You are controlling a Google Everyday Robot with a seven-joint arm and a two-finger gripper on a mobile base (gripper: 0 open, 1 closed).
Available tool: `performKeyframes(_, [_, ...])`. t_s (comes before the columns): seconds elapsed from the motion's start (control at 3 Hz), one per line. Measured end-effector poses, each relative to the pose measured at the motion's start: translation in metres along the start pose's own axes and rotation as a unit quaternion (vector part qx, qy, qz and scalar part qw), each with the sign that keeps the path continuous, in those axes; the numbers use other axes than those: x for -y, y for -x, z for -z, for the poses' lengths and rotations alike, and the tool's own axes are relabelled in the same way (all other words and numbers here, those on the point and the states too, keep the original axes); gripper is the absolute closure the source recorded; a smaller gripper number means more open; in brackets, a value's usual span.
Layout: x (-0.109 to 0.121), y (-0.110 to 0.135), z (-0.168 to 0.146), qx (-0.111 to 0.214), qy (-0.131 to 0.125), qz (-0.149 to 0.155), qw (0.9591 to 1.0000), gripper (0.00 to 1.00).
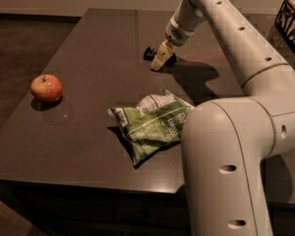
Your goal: Move rxbar chocolate near green jalapeno chip bag
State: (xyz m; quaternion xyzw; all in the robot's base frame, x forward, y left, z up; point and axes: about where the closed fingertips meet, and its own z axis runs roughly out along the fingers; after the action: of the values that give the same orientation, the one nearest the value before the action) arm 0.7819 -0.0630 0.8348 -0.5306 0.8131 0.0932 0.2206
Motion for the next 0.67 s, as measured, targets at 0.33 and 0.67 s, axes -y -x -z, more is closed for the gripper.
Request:
performKeyframes(0.33, [-0.008,0.007,0.017,0.015,0.008,0.011,0.9998,0.71])
performKeyframes(0.67, [-0.028,0.012,0.046,0.033,0.019,0.045,0.9983,0.95])
